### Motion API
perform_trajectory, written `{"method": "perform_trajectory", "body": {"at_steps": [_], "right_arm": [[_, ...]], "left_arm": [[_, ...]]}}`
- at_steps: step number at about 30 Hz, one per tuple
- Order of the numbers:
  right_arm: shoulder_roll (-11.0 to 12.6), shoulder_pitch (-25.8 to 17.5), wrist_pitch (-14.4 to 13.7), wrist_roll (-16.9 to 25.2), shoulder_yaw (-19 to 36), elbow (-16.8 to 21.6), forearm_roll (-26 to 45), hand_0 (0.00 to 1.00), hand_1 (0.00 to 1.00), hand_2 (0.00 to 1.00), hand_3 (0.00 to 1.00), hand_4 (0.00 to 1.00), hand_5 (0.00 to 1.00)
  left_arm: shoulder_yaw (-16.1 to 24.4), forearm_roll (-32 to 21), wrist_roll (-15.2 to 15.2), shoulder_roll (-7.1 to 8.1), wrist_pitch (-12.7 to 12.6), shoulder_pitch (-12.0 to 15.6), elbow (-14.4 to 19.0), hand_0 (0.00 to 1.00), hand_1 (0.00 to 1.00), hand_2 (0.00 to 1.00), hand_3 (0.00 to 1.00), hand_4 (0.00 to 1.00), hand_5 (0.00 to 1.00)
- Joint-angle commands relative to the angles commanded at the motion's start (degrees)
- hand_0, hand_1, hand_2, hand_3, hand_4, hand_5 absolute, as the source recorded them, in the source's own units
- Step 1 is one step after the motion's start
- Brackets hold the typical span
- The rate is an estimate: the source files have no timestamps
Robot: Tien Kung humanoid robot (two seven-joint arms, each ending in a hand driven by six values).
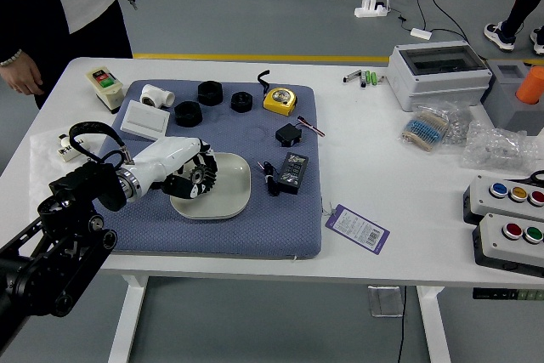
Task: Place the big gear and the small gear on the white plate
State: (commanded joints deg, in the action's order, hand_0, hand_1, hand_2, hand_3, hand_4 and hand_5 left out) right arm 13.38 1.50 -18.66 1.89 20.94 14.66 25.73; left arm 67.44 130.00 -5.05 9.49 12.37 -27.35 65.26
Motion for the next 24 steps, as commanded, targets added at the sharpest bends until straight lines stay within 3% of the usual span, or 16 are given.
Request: {"method": "perform_trajectory", "body": {"at_steps": [1,2,7,8,13,15,19,20,24], "right_arm": [[0.01,0.05,0.01,0.01,0.12,0.00,-0.01,0.698,0.707,0.736,0.562,0.790,0.647],[0.01,0.07,0.01,0.01,0.16,0.00,-0.02,0.699,0.707,0.735,0.562,0.791,0.647],[0.05,0.19,0.04,-0.04,0.16,-0.03,-0.10,0.699,0.707,0.735,0.562,0.791,0.647],[0.06,0.22,0.04,-0.05,0.16,-0.04,-0.12,0.697,0.707,0.736,0.562,0.792,0.647],[0.07,0.27,0.02,-0.02,0.34,-0.06,-0.11,0.697,0.707,0.736,0.562,0.792,0.647],[0.08,0.28,0.02,-0.02,0.40,-0.06,-0.15,0.698,0.707,0.736,0.562,0.792,0.648],[0.14,0.34,0.03,0.01,0.45,-0.08,-0.18,0.698,0.707,0.736,0.562,0.792,0.648],[0.15,0.34,0.03,0.01,0.45,-0.08,-0.16,0.698,0.707,0.736,0.562,0.792,0.648],[0.17,0.36,0.03,0.03,0.54,-0.11,-0.14,0.698,0.707,0.736,0.562,0.792,0.648]], "left_arm": [[-0.15,0.00,0.00,-0.05,-0.14,-0.06,-0.10,0.474,0.640,0.737,0.773,0.998,0.109],[-0.19,0.00,0.00,-0.06,-0.18,-0.08,-0.13,0.522,0.685,0.802,0.797,0.998,0.151],[-0.76,0.00,-0.92,-0.24,-1.35,-0.29,-0.25,0.522,0.685,0.802,0.797,0.998,0.151],[-0.85,0.00,-1.22,-0.25,-1.51,-0.34,-0.25,0.587,0.736,0.885,0.924,0.998,0.187],[-0.61,0.00,-1.48,0.03,-1.50,-0.22,1.04,0.587,0.736,0.885,0.924,0.998,0.187],[-0.37,0.00,-1.39,0.26,-1.38,-0.21,1.92,0.634,0.769,0.896,0.934,0.998,0.211],[-0.10,0.00,-1.60,1.66,-1.97,-0.69,4.13,0.634,0.769,0.896,0.934,0.998,0.211],[-0.02,0.00,-1.61,1.96,-2.01,-0.78,4.45,0.621,0.758,0.860,0.863,0.911,0.002],[0.75,0.00,-1.39,3.29,-1.42,-1.18,5.00,0.621,0.758,0.860,0.863,0.911,0.002]]}}
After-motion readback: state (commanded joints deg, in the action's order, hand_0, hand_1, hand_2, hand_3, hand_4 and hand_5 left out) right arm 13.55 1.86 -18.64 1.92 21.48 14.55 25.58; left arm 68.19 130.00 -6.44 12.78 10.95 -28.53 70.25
